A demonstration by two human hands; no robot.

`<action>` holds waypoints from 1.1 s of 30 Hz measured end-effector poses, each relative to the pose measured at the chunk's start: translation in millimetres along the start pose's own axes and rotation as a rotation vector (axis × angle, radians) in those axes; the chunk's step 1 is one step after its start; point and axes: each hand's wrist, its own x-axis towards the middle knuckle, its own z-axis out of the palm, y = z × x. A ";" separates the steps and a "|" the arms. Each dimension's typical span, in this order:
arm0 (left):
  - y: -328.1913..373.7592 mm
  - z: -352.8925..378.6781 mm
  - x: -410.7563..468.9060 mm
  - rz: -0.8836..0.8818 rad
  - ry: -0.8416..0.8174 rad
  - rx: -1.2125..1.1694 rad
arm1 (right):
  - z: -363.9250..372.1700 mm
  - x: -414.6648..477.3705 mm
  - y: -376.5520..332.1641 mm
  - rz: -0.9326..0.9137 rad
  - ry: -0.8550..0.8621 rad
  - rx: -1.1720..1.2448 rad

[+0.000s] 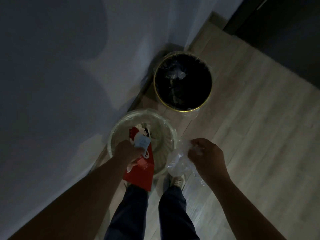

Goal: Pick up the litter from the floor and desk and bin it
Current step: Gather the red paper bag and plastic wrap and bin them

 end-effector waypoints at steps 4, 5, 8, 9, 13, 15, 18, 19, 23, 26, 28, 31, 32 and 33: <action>2.7 11.9 3.9 0.061 0.029 -0.080 | 3.9 -1.6 8.5 0.040 -0.007 -0.005; 1.9 12.2 5.4 0.046 0.023 -0.085 | 5.3 -2.2 9.1 0.042 -0.009 -0.006; -0.3 8.1 5.9 0.036 0.021 0.021 | 9.9 -3.7 8.3 0.024 -0.014 -0.008; -3.1 5.1 8.8 0.052 0.028 0.063 | 12.1 -3.5 7.4 0.017 -0.015 -0.003; -13.0 -13.4 10.6 0.136 0.128 0.268 | 26.0 0.5 4.8 0.004 -0.054 -0.013; -17.7 -19.6 11.5 0.155 0.108 0.386 | 35.9 4.8 5.5 0.013 -0.080 -0.029; -20.1 -21.6 9.3 0.189 0.081 0.470 | 51.5 11.7 8.4 0.024 -0.100 -0.028; -22.7 -20.9 10.0 0.184 0.069 0.466 | 56.7 13.9 9.9 0.031 -0.107 -0.025; -39.7 -13.5 16.4 0.178 0.048 0.398 | 77.8 22.4 20.1 0.027 -0.147 -0.084; -55.7 -5.2 27.2 0.113 0.064 0.323 | 93.5 31.2 29.2 0.028 -0.158 -0.123; -63.3 0.0 34.7 0.070 0.098 0.320 | 102.6 37.2 34.8 0.046 -0.155 -0.109; -71.2 4.2 43.5 0.055 0.179 0.275 | 113.0 44.4 41.1 0.041 -0.160 -0.142; -72.4 4.7 45.0 0.063 0.208 0.276 | 115.5 46.2 42.3 0.039 -0.168 -0.144; -73.1 5.0 45.5 0.075 0.225 0.280 | 117.1 47.4 43.1 0.044 -0.179 -0.144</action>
